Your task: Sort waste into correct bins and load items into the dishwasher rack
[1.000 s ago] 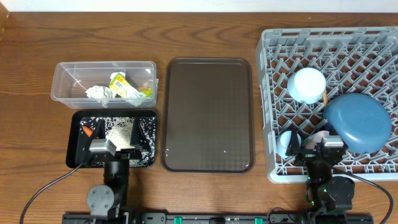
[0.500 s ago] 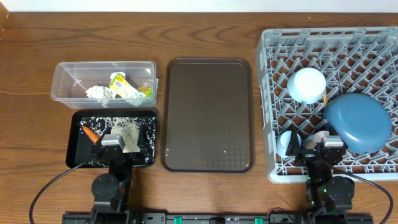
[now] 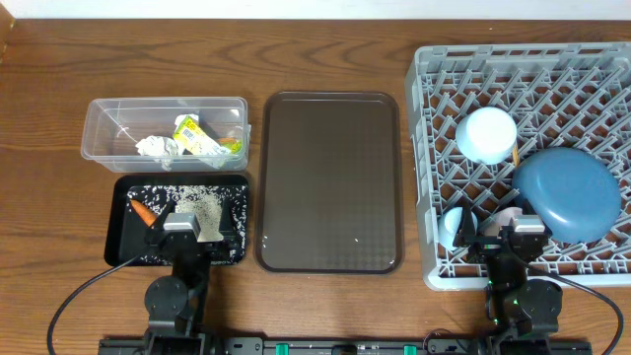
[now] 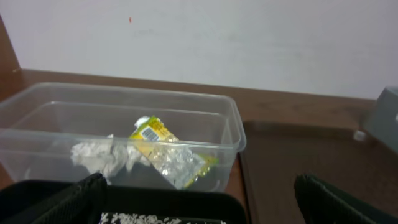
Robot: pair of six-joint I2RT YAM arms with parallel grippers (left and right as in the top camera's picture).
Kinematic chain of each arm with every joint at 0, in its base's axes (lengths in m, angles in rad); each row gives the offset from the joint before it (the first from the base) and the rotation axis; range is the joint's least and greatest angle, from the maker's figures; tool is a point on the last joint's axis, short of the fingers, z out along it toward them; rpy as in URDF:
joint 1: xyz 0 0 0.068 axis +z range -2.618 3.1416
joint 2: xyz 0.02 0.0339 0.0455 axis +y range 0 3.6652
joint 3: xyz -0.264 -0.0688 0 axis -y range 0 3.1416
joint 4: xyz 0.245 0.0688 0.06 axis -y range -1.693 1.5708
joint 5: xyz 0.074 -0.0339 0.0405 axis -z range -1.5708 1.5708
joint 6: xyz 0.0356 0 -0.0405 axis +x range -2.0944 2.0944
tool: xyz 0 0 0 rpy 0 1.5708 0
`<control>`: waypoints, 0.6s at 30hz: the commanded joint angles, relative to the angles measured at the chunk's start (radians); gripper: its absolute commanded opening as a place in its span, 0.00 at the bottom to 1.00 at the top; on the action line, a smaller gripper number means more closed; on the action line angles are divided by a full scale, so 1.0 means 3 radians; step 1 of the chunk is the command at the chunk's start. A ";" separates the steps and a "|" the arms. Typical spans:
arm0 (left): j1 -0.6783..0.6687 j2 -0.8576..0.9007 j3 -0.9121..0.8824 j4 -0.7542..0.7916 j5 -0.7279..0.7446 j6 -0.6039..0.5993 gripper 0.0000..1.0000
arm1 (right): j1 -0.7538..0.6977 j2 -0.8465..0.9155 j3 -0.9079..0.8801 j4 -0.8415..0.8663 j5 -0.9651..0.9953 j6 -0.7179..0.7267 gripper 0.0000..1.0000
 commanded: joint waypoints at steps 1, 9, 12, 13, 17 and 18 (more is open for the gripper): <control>-0.0008 -0.0028 -0.0029 0.0172 0.0031 0.0070 0.98 | 0.0032 -0.0018 -0.0005 -0.0011 0.0033 0.0022 0.99; -0.0009 -0.0028 -0.0029 0.0125 0.0031 0.0069 0.98 | 0.0032 -0.0018 -0.0005 -0.0011 0.0033 0.0022 0.99; -0.0009 -0.0028 -0.0029 0.0122 0.0029 0.0070 0.98 | 0.0031 -0.0018 -0.0005 -0.0011 0.0033 0.0022 0.99; -0.0008 -0.0028 -0.0029 0.0121 0.0029 0.0070 0.98 | 0.0031 -0.0018 -0.0005 -0.0011 0.0033 0.0022 0.99; -0.0008 -0.0028 -0.0029 0.0121 0.0029 0.0070 0.98 | 0.0031 -0.0018 -0.0005 -0.0011 0.0033 0.0022 0.99; -0.0008 -0.0028 -0.0029 0.0121 0.0029 0.0070 0.98 | 0.0032 -0.0018 -0.0005 -0.0011 0.0033 0.0022 0.99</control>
